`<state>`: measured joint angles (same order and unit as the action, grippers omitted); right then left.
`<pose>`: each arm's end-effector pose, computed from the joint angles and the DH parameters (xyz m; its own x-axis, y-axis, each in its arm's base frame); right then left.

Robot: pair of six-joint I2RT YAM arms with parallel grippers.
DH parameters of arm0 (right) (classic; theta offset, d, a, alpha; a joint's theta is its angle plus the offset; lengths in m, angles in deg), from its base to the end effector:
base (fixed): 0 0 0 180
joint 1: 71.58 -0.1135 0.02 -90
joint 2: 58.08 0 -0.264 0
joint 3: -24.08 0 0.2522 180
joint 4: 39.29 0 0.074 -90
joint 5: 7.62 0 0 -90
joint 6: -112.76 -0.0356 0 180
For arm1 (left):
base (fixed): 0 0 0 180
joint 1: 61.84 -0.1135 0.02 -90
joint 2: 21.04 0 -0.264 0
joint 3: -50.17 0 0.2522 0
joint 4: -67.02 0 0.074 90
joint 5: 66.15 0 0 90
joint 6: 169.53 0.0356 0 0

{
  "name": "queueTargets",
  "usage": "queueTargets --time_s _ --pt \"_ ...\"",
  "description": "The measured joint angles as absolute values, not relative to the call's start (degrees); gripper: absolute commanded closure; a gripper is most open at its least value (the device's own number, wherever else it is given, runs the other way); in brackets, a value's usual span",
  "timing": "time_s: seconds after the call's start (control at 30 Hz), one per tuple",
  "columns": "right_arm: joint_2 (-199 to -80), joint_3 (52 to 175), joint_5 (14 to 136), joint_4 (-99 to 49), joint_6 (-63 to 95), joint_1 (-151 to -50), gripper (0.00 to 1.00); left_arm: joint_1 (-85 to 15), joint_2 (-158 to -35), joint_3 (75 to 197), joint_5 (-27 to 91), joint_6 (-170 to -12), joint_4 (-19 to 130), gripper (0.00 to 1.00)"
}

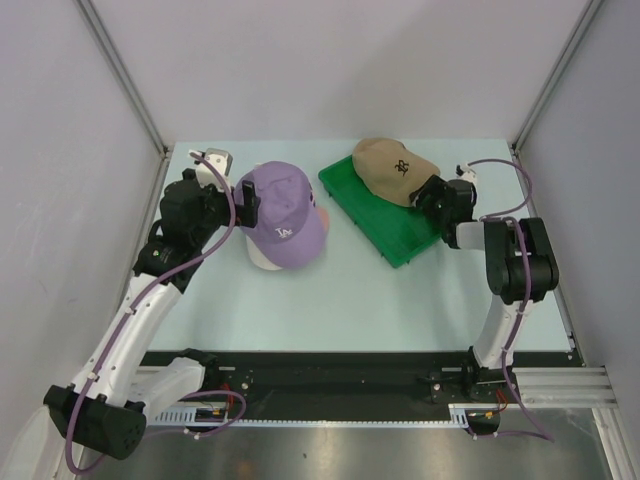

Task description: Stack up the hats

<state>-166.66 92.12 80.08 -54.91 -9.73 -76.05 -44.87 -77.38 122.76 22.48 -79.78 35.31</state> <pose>0.3938 0.0322 0.1536 -0.4156 0.5059 -0.7559 0.1294 0.8555 0.5014 0.2120 -0.0638 0.3746 -0.2561 0.0736 -0.9638 0.2686 0.9632 0.0022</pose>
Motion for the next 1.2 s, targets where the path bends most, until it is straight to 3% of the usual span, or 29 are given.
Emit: queueTargets --time_s 0.2,0.27,0.47,0.53,0.7,1.2 --pt "-171.1 93.1 79.9 -62.1 -8.3 -76.1 0.25 -44.9 -77.4 122.7 22.4 -80.1 35.3 0.00" --pt "-172.1 93.1 80.0 -64.6 -8.2 -76.1 0.30 -44.9 -77.4 122.7 22.3 -80.1 35.3 0.00" --pt "-172.7 93.1 83.1 -70.6 -7.9 -76.0 0.62 -44.9 -79.3 122.7 20.8 -80.1 35.4 0.00" --pt "-172.7 93.1 84.4 -71.0 -7.7 -75.8 0.80 -44.9 -80.7 122.7 19.6 -80.1 35.4 0.00" --pt "-172.7 93.7 82.5 -73.5 -9.0 -74.3 0.99 -45.5 -84.5 122.8 18.3 -80.8 35.5 0.00" --pt "-159.9 89.2 77.5 -69.9 -10.0 -74.9 1.00 -52.5 -87.7 122.8 18.5 -81.0 36.4 0.00"
